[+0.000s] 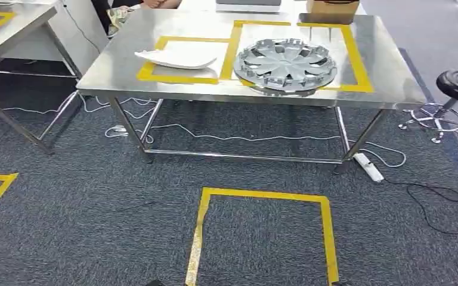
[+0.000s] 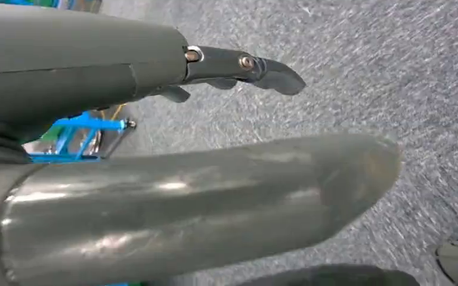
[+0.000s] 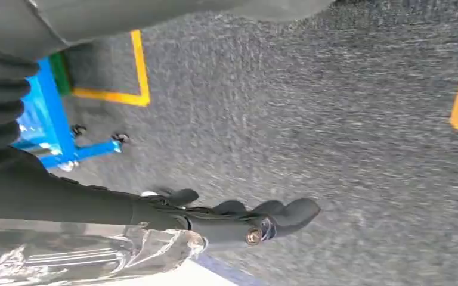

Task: Take the parts from the cabinet and place them on the table.

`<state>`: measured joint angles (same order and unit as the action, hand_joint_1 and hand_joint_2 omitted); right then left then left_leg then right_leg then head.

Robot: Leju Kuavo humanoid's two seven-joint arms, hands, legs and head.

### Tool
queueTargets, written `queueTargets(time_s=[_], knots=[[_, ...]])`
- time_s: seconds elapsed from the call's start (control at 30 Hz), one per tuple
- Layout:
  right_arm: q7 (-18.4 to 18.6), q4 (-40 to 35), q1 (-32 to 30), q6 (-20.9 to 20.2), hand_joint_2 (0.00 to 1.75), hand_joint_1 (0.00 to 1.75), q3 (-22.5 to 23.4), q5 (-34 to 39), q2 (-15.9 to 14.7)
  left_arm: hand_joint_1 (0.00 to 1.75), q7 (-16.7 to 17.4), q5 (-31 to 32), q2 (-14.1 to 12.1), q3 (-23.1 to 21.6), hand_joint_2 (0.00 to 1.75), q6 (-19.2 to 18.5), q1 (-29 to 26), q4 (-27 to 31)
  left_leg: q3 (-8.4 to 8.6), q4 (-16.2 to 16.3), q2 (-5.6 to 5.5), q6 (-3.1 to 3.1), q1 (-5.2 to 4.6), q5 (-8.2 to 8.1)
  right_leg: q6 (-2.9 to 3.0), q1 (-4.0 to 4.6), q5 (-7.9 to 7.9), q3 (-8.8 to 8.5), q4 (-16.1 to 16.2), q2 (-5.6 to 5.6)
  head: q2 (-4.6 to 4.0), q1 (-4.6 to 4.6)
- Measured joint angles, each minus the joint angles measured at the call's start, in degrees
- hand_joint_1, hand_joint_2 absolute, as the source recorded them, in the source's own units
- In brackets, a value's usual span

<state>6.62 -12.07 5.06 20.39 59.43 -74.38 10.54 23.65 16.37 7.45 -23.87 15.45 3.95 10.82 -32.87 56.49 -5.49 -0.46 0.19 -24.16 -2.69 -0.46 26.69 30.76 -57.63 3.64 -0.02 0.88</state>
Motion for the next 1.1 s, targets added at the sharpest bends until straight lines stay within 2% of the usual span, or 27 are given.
queueTargets(time_s=[0.03, 0.07, 0.1, 0.13, 0.2, 0.23, 0.27, 0.3, 0.33, 0.37, 0.4, 0.43, 0.47, 0.57, 0.6, 0.63, 0.67, 0.7, 0.73, 0.77, 0.8, 0.87, 0.9, 0.93, 0.97, 1.07, 1.1], knots=[[0.1, 0.0, 0.0, 0.0, 1.75, 0.0, 0.0, 0.1, 0.0, 0.0, 0.0, 0.0, 0.0, 0.0, 0.0, 0.0, -0.1, 0.0, -0.12, -0.2, -0.53, -0.42, 0.16, 0.28, 0.27, 0.16, -0.15, 0.05, 0.0, -0.51, 0.0, -0.02], [0.1, 0.0, 0.0, 0.0, 1.75, 0.0, 0.0, 0.0, 0.2, 0.0, 0.0, -0.1, 0.0, 0.0, 0.0, 0.0, -0.2, -0.1, -0.33, -0.1, -0.86, -0.71, -0.01, 0.31, 0.82, -0.27, -0.56, -0.04, 0.5, -1.23, 0.0, -0.02], [0.1, 0.0, 0.1, -0.1, 1.75, 0.0, 0.0, 0.0, 0.2, 0.0, 0.0, -0.1, 0.0, 0.0, 0.0, 0.0, -0.3, -0.1, -0.69, 0.8, 1.73, -0.88, -0.14, -0.65, 1.18, -0.34, -0.79, -0.1, 0.8, -1.95, 0.0, 0.15], [0.1, 0.0, 0.2, -0.1, 1.75, 0.0, 0.0, 0.0, 0.2, 0.0, 0.0, -0.3, 0.0, 0.0, 0.0, 0.0, -0.2, -0.1, -1.99, 3.6, 3.6, -1.16, -0.14, -2.83, 1.44, -0.34, -0.82, -0.05, 0.8, -2.52, 0.0, 0.74], [0.1, 0.0, -0.1, -0.1, 1.75, 0.0, 0.0, -0.2, 0.2, 0.0, 0.0, -0.4, 0.0, 0.0, 0.0, 0.3, 0.0, -0.1, -6.4, 12.8, 4.62, -1.67, -0.01, -7.4, 1.46, -0.29, -0.8, 0.09, 0.8, -4.16, 0.0, 0.87], [0.1, 0.0, -0.2, -0.1, 1.75, 0.0, 0.0, -0.2, 0.2, 0.0, 0.0, -0.5, 0.0, 0.0, 0.0, 0.4, 0.0, -0.1, -8.14, 16.5, 4.67, -1.85, 0.04, -8.6, 1.5, -0.29, -0.78, 0.18, 0.8, -5.0, 0.0, 0.85], [0.1, 0.0, -0.2, -0.1, 1.75, 0.0, 0.1, -0.2, 0.2, 0.0, 0.0, -0.5, 0.0, 0.0, 0.0, 0.5, -0.1, -0.1, -8.66, 17.5, 4.71, -2.01, 0.17, -8.32, 1.49, -0.3, -0.78, 0.2, 0.8, -5.71, 0.0, 0.85], [0.1, 0.0, -0.1, -0.1, 1.75, 0.0, 0.1, -0.2, 0.2, 0.0, 0.0, -0.5, 0.0, 0.0, 0.0, 0.5, -0.2, -0.1, -7.84, 16.2, 4.82, -2.08, 0.28, -6.86, 1.46, -0.32, -0.75, 0.18, 0.8, -6.4, 0.0, 0.85], [0.2, 0.0, 0.0, -0.1, 1.75, 0.0, 0.1, -0.2, 0.3, 0.0, 0.0, -0.5, 0.0, 0.0, 0.0, 0.7, -0.3, -0.1, -5.6, 12.0, 5.2, -2.09, 0.37, -4.21, 1.37, -0.36, -0.69, 0.09, 0.8, -7.18, 0.0, 0.85], [0.2, 0.0, 0.0, -0.1, 1.75, 0.0, 0.1, -0.2, 0.3, 0.0, 0.0, -0.6, 0.0, 0.0, 0.0, 0.8, -0.3, -0.1, -2.94, 7.1, 6.22, -2.1, 0.39, -1.88, 1.16, -0.44, -0.59, -0.07, 0.8, -7.72, 0.0, 0.85], [0.2, 0.0, 0.1, -0.1, 1.75, 0.0, 0.1, -0.2, 0.3, 0.0, 0.0, -0.6, 0.0, 0.0, 0.0, 0.9, -0.2, -0.1, -0.35, 2.7, 9.04, -2.14, 0.34, -0.3, 0.76, -0.2, -0.44, -0.31, 0.7, -8.23, 0.0, 0.92], [0.2, 0.0, 0.0, -0.1, 1.75, 0.0, 0.0, -0.2, 0.3, 0.0, 0.0, -0.6, 0.2, 0.0, 0.0, 0.9, 0.1, -0.1, 0.68, 0.2, 11.52, -2.34, -0.07, -0.99, 0.3, 0.3, -0.12, -0.21, 0.4, -8.64, 0.0, 1.36], [0.2, 0.0, 0.0, -0.1, 1.75, 0.0, 0.0, -0.2, 0.3, 0.0, 0.0, -0.6, 0.3, 0.0, 0.0, 1.0, 0.4, -0.1, 0.33, 0.3, 10.14, -0.89, 0.08, -0.9, 0.05, 0.49, 0.0, -0.05, 0.4, -9.25, 0.02, 1.18], [0.3, 0.0, 0.2, -0.1, 1.75, 0.0, 0.0, -0.2, 0.3, 0.0, 0.0, -0.6, 0.4, 0.0, 0.0, 1.0, 0.0, -0.1, 0.06, 0.3, 8.19, 0.18, -0.1, -0.94, -0.56, 0.29, 0.33, -0.94, 0.6, -11.34, 0.0, 0.94], [0.3, 0.0, 0.3, -0.1, 1.75, 0.0, 0.0, -0.2, 0.3, 0.0, 0.0, -0.6, 0.3, 0.0, 0.0, 1.0, -0.1, -0.1, 0.12, 0.3, 7.57, 0.58, 0.12, -0.73, -1.06, -0.07, 1.13, -0.72, -0.1, -9.67, 0.0, 0.76], [0.3, 0.0, 0.3, 0.0, 1.75, 0.0, 0.0, -0.2, 0.3, 0.0, 0.0, -0.6, 0.3, 0.0, 0.0, 1.0, -0.1, -0.2, 0.05, 0.3, 7.05, 0.94, 0.16, -0.63, -1.17, -0.11, 2.96, 0.23, -2.4, -6.69, 0.0, 0.59], [0.5, 0.0, 0.2, 0.0, 1.75, 0.0, 0.0, -0.3, 0.3, 0.0, 0.0, -0.7, 0.3, 0.0, 0.0, 1.2, 0.0, -0.2, -0.12, 0.3, 6.47, 1.25, 0.16, -0.55, -1.17, -0.12, 5.31, 2.13, -6.6, -5.08, 0.0, 0.48], [1.0, 0.0, 0.0, -0.1, 1.75, 0.0, 0.0, -0.3, 0.3, 0.0, 0.0, -0.9, 0.4, 0.0, 0.0, 1.4, 0.2, -0.2, -0.29, 0.3, 5.4, 1.38, 0.11, -0.47, -1.19, -0.09, 7.94, 4.85, -12.6, -4.18, 0.0, 0.44], [1.5, 0.0, -0.1, -0.1, 1.75, 0.0, 0.0, -0.4, 0.3, 0.0, 0.0, -1.1, 0.4, 0.0, 0.0, 1.6, 0.1, -0.2, -0.35, 0.3, 4.61, 1.44, 0.05, -0.42, -1.14, -0.06, 9.25, 6.82, -16.6, -3.86, 0.0, 0.39], [2.0, 0.0, -0.2, -0.1, 1.75, 0.0, 0.0, -0.4, 0.3, 0.0, 0.0, -1.1, 0.4, 0.0, 0.0, 1.8, 0.1, -0.2, -0.36, 0.3, 3.77, 1.47, 0.01, -0.39, -1.01, -0.04, 9.34, 7.89, -18.4, -3.77, 0.0, 0.37], [2.4, 0.0, -0.2, -0.1, 1.75, 0.0, 0.0, -0.5, 0.3, 0.0, 0.0, -1.2, 0.3, 0.0, 0.0, 1.8, 0.0, -0.2, -0.32, 0.3, 2.86, 1.45, 0.01, -0.35, -0.83, -0.05, 8.03, 7.59, -17.4, -3.73, 0.0, 0.41], [2.6, 0.0, -0.1, -0.1, 1.75, 0.0, 0.0, -0.9, 0.3, 0.0, 0.0, -1.2, 0.3, 0.0, 0.0, 2.0, -0.1, -0.2, -0.22, 0.3, 1.06, 1.23, 0.05, -0.22, -0.51, -0.14, 2.86, 3.86, -8.9, -3.12, 0.0, 0.39], [2.6, 0.0, -0.1, -0.1, 1.75, 0.0, 0.0, -1.0, 0.3, 0.0, 0.0, -1.2, 0.3, 0.0, 0.0, 2.0, 0.0, -0.2, -0.2, 0.4, 0.22, 1.01, 0.11, -0.16, -0.41, -0.34, 0.31, 1.2, -3.3, -1.21, 0.0, 0.39], [2.6, 0.0, -0.1, -0.1, 1.75, 0.0, 0.0, -1.0, 0.3, 0.0, -0.1, -1.1, 0.3, 0.0, 0.0, 2.1, 0.1, -0.2, -0.41, 0.5, -0.3, 0.68, -0.13, -0.09, -0.38, -0.59, 0.86, 0.27, -0.9, 1.54, 0.0, 0.28], [2.7, 0.0, -0.1, -0.1, 1.75, 0.0, 0.0, -1.1, 0.3, 0.0, -0.1, -1.1, 0.3, 0.0, 0.0, 2.1, 0.2, -0.2, -0.77, 0.8, -1.02, 0.37, -0.15, 0.03, -0.53, -0.74, 0.78, 0.19, -0.3, 1.2, 0.0, 0.44], [3.0, 0.0, 0.1, -0.1, 1.75, 0.0, 0.0, -1.2, 0.3, 0.0, -0.1, -1.1, 0.2, 0.0, 0.0, 2.2, -0.2, -0.3, -1.21, 0.0, -2.71, -0.97, 0.31, 0.88, 0.45, -0.33, 0.33, 0.06, -0.3, -0.3, 0.0, 0.41], [3.0, 0.0, 0.1, -0.1, 1.75, 0.0, 0.0, -1.2, 0.3, 0.0, -0.1, -1.1, 0.1, 0.0, 0.0, 2.2, -0.3, -0.3, -1.33, 0.3, -1.51, -1.08, 0.32, 0.51, 0.9, -0.64, 0.04, -0.04, 0.0, -1.1, 0.0, 0.35]])
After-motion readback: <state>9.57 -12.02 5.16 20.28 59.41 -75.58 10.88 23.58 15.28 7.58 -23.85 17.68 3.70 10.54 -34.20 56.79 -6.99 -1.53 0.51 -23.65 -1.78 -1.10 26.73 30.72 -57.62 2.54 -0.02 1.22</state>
